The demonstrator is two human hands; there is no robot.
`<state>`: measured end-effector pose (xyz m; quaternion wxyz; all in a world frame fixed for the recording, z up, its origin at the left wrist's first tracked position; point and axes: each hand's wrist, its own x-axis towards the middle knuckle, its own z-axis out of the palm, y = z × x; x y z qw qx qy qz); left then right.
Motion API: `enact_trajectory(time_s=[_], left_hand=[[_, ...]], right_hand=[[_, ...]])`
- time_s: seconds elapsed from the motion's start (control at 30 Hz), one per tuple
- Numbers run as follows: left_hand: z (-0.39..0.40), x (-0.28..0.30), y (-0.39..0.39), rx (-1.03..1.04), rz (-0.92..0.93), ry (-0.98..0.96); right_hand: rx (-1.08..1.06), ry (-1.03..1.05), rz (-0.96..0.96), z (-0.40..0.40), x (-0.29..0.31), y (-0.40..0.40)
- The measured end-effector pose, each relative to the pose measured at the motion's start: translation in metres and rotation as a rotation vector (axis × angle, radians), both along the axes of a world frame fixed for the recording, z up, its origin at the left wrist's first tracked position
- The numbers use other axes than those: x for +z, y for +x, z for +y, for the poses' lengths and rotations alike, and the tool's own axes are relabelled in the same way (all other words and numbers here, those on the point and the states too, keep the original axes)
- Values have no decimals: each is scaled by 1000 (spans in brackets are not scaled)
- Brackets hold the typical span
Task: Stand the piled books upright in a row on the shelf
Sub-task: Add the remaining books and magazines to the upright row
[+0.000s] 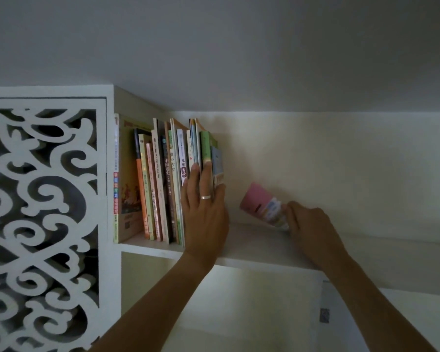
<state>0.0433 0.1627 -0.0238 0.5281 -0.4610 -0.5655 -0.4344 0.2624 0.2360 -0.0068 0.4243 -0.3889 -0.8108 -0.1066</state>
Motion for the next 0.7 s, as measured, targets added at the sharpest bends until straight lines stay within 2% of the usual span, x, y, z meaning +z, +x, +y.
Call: enact_trajectory(time_s=[0.13, 0.23, 0.33, 0.4, 0.53, 0.7], left_hand=[[-5, 0, 3, -50, -21, 7], [-5, 0, 5, -75, -33, 28], [-1, -1, 3, -161, -54, 86], [-2, -1, -1, -260, -71, 123], [-7, -7, -3, -358, -48, 122], [-16, -6, -15, -298, 81, -56]], right_hand=[[134, -46, 513, -14, 5, -31], [293, -203, 736, -35, 10, -68], [508, -407, 644, -58, 9, -111], [616, -459, 573, -65, 6, -128], [713, -531, 587, -59, 3, -132], [712, -614, 522, -54, -2, -128]])
